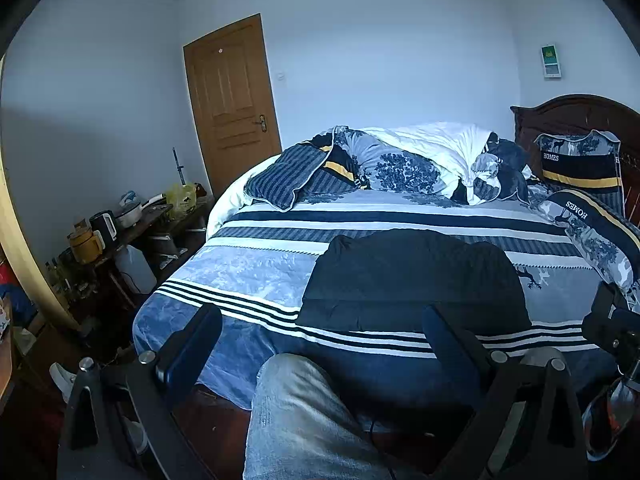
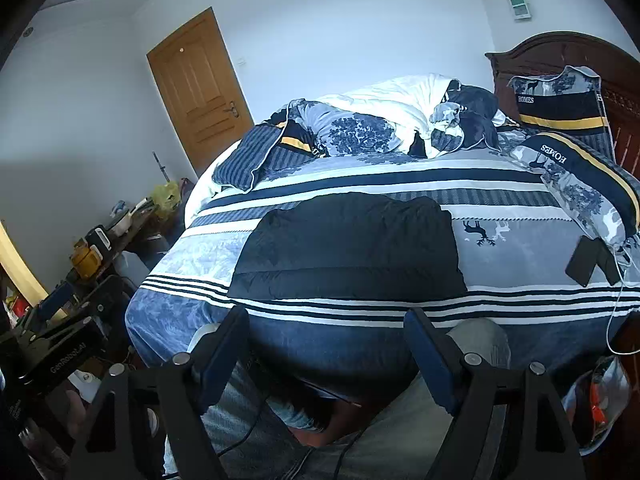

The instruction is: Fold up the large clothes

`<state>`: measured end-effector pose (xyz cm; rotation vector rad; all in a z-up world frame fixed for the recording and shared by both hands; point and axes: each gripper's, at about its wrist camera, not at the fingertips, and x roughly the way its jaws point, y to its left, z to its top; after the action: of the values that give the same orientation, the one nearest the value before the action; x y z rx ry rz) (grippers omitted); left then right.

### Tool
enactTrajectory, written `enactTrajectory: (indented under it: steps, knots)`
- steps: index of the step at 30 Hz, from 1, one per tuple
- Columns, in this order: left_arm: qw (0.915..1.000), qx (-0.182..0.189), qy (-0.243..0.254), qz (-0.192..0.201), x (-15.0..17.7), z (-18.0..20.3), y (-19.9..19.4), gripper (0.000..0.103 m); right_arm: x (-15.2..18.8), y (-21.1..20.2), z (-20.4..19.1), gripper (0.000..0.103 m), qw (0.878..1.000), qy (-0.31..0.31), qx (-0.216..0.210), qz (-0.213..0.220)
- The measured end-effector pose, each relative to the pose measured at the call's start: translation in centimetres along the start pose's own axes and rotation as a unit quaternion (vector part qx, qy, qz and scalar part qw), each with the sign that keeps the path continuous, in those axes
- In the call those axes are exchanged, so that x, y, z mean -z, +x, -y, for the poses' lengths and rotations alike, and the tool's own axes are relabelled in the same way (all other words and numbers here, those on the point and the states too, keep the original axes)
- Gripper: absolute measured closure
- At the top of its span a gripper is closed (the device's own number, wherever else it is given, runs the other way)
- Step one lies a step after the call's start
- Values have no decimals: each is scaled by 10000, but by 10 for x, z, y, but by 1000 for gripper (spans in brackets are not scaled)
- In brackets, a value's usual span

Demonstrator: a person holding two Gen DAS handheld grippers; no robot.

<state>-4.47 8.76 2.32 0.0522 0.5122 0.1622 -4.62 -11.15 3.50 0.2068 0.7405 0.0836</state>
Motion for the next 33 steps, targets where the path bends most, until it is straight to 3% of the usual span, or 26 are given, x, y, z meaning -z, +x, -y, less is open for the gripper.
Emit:
enactTrajectory:
  steps: [33]
  knots:
    - [10000, 53, 20, -36, -1, 0, 1, 3, -2, 2, 2, 21, 10000, -22, -24, -22]
